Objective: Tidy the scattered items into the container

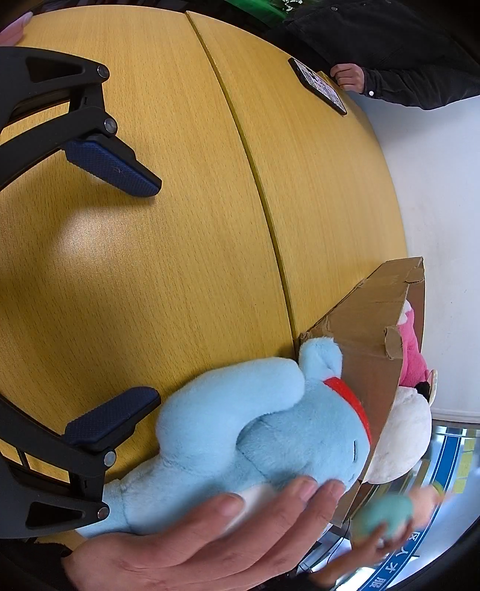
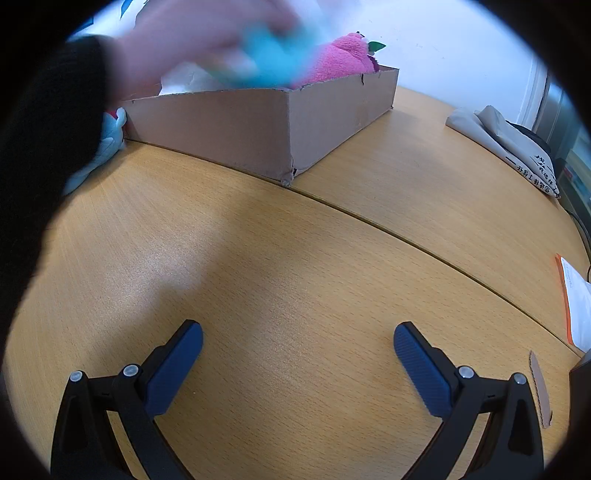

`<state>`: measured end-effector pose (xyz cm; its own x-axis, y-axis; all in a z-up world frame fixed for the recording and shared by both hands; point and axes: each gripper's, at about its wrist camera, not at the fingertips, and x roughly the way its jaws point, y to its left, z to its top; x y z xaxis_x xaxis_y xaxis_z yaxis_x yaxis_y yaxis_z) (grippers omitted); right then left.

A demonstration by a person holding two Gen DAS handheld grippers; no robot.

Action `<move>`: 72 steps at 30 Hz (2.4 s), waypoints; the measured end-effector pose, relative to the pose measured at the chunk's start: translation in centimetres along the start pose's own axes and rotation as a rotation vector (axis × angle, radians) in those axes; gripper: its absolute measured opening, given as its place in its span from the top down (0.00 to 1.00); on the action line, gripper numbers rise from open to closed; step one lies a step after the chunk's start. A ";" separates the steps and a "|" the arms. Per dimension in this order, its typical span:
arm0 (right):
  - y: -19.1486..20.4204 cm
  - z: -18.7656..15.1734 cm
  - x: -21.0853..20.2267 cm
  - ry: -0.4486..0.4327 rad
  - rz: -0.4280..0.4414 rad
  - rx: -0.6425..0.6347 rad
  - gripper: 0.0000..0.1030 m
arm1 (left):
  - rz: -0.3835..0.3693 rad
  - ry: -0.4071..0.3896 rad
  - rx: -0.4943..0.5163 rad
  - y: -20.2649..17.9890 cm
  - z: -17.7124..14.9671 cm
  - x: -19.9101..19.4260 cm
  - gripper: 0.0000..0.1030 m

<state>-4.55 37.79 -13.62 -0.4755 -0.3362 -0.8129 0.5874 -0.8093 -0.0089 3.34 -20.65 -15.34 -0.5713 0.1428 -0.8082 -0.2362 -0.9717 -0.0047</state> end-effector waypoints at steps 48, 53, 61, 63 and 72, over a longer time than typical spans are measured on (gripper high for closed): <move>0.5 -0.2 -0.2 0.001 -0.003 -0.002 0.00 | 0.001 -0.002 -0.004 -0.1 -0.5 -0.7 0.00; 0.5 -0.2 -0.2 0.001 -0.003 -0.002 0.00 | 0.001 -0.002 -0.005 -0.1 -0.4 -0.6 0.00; 0.5 -0.1 -0.2 0.001 -0.003 -0.002 0.00 | 0.001 -0.002 -0.005 -0.1 -0.5 -0.5 0.00; 0.5 -0.2 -0.1 0.001 -0.003 -0.002 0.00 | 0.001 -0.003 -0.004 -0.1 -0.5 -0.5 0.00; 0.6 -0.4 -0.2 0.000 -0.003 -0.003 0.00 | 0.002 -0.003 -0.005 -0.1 -0.5 -0.5 0.00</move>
<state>-3.82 37.59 -13.71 -0.4774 -0.3337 -0.8129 0.5877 -0.8090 -0.0130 4.03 -20.67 -15.20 -0.5738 0.1417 -0.8066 -0.2310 -0.9729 -0.0066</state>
